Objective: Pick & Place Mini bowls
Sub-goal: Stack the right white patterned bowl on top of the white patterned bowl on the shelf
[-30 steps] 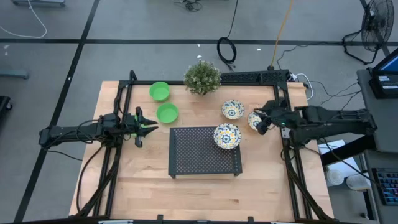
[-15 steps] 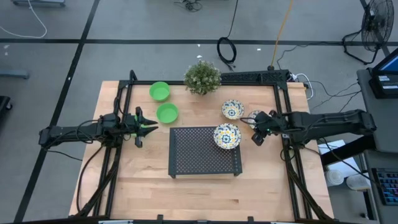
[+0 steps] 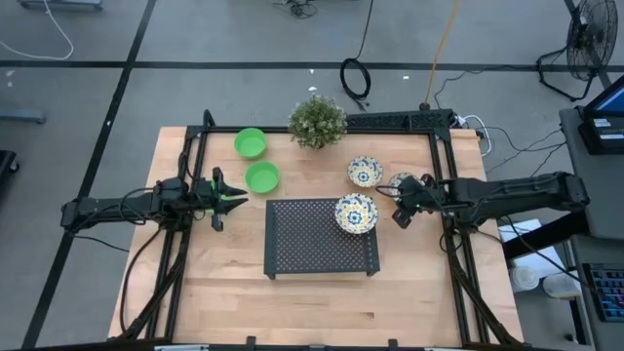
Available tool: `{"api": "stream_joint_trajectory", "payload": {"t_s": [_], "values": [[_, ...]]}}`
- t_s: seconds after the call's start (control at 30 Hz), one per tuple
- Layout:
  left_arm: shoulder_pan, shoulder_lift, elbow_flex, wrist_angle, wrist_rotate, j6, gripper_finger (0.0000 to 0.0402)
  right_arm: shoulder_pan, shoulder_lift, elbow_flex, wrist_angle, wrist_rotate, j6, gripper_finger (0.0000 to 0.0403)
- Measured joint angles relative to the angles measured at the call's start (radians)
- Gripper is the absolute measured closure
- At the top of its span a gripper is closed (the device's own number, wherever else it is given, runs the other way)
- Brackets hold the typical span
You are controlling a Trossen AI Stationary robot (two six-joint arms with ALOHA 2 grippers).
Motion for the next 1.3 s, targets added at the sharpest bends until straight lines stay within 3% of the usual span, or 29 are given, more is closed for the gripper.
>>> {"api": "stream_joint_trajectory", "payload": {"t_s": [0.7, 1.3], "values": [[0.0, 0.0, 0.0, 0.0, 0.0, 0.0, 0.0302, 0.0, 0.154, 0.0, -0.002, -0.025, -0.018, 0.032], [0.0, 0.0, 0.0, 0.0, 0.0, 0.0, 0.0302, 0.0, 0.16, 0.0, -0.015, -0.023, 0.015, 0.0349]]}}
